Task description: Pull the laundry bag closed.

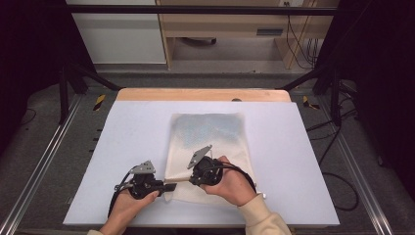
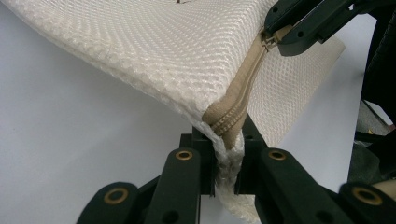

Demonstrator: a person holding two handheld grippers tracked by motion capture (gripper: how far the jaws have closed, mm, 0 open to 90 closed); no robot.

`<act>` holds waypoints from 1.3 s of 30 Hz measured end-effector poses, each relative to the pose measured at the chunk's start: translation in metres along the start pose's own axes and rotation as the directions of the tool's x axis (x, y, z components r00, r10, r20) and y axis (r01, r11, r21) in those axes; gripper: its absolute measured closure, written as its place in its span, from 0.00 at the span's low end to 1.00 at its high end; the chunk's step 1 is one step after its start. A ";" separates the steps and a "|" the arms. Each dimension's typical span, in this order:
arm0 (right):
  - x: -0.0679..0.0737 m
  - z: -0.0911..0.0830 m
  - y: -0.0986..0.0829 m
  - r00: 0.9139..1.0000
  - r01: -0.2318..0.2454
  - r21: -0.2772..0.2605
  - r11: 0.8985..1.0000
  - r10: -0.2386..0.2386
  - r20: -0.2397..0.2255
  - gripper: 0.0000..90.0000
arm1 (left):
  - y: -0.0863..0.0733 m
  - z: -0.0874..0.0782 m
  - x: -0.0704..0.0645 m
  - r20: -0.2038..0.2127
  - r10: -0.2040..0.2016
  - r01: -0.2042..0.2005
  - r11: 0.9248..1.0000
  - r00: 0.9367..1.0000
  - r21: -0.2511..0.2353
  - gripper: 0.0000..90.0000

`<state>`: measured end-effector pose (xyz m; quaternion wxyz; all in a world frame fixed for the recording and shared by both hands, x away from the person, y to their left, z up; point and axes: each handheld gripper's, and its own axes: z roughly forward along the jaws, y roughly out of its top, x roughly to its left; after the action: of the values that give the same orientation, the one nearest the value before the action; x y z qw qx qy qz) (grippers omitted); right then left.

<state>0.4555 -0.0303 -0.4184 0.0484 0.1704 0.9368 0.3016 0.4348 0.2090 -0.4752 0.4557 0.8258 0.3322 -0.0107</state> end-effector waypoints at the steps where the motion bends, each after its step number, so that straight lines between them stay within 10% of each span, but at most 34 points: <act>1: 0.000 0.000 0.000 1.000 -0.004 0.000 1.000 0.004 0.000 0.91 | 0.000 0.000 0.000 0.000 0.001 -0.001 1.000 1.000 0.000 0.91; 39: -0.006 -0.015 -0.019 0.999 -0.041 -0.012 0.999 0.041 0.021 0.91 | 0.000 0.000 -0.001 0.004 0.008 -0.008 1.000 1.000 -0.001 0.91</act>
<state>0.4525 -0.0552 -0.4173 0.0533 0.1926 0.9307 0.3063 0.4340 0.2081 -0.4747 0.4567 0.8269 0.3278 -0.0104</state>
